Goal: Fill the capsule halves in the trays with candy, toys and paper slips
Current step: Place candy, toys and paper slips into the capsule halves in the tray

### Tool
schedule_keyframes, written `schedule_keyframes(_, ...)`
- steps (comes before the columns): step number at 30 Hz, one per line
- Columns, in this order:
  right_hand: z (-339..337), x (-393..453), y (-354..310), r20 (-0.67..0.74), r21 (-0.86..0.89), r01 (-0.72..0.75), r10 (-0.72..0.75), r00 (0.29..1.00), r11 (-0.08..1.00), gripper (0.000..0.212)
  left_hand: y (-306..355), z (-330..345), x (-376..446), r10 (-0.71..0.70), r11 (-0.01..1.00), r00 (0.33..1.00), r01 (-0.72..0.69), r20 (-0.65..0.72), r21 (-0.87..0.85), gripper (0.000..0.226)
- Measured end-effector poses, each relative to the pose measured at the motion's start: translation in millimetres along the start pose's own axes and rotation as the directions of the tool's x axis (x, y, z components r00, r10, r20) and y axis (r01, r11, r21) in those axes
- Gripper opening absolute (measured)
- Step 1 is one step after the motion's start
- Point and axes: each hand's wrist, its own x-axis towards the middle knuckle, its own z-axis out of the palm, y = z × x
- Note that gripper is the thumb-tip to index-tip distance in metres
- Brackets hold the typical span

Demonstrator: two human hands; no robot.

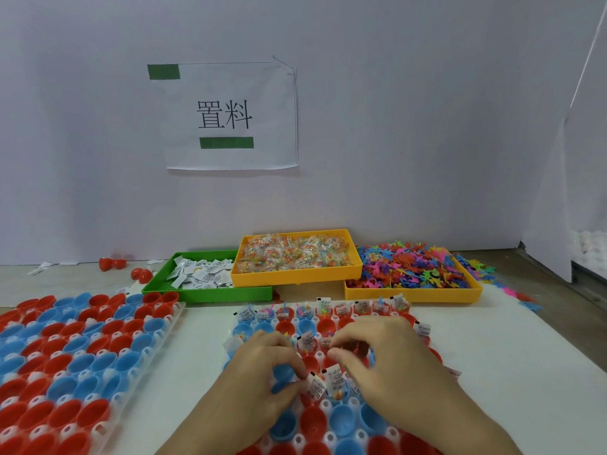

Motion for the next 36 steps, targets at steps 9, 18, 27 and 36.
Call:
schedule_keyframes(9, -32, 2, 24, -0.192, 0.092, -0.1, 0.116, 0.974, 0.991, 0.017, -11, -2, -1, -0.032, 0.997, 0.988, 0.02, -0.152, -0.08, 0.007)
schedule_keyframes(18, -66, 21, 91, -0.375, 0.264, -0.395, 0.471, 0.798, 0.88, 0.018, -48, 0, 9, -0.457, 0.872, 0.764, 0.283, -0.456, -0.399, 0.016)
schedule_keyframes(27, -68, 68, 140, -0.38, -0.056, -0.537, 0.48, 0.791, 0.842, 0.018, -54, 4, 13, -0.548, 0.799, 0.734, 0.316, -0.402, -0.512, 0.011)
schedule_keyframes(36, -58, 100, 163, -0.256, -0.265, -0.569, 0.512, 0.82, 0.779, 0.029, -54, 4, 15, -0.549, 0.801, 0.734, 0.325, -0.401, -0.502, 0.016)
